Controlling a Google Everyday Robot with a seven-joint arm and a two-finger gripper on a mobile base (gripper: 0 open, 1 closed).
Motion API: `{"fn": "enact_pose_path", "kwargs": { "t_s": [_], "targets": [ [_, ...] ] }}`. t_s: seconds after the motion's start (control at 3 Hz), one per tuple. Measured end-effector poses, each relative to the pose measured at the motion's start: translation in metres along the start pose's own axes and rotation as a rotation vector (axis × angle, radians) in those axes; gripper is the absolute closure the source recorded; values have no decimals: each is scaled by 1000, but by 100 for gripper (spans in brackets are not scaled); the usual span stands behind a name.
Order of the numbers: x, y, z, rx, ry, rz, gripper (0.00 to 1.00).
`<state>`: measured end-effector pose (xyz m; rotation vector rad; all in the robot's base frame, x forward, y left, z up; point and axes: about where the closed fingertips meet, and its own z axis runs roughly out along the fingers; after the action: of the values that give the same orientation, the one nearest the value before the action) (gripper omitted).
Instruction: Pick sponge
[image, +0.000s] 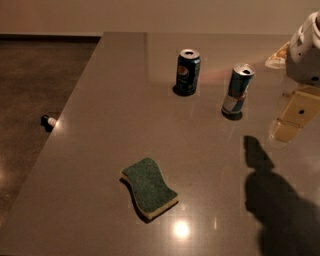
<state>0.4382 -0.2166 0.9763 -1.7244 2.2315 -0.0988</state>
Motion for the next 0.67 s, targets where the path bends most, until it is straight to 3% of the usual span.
{"fn": "enact_pose_path", "kwargs": {
  "t_s": [0.33,0.67],
  "targets": [
    [0,1,-1,-1,-7,4,0],
    [-10,27,8,-45,-76,-14,0]
  ]
}}
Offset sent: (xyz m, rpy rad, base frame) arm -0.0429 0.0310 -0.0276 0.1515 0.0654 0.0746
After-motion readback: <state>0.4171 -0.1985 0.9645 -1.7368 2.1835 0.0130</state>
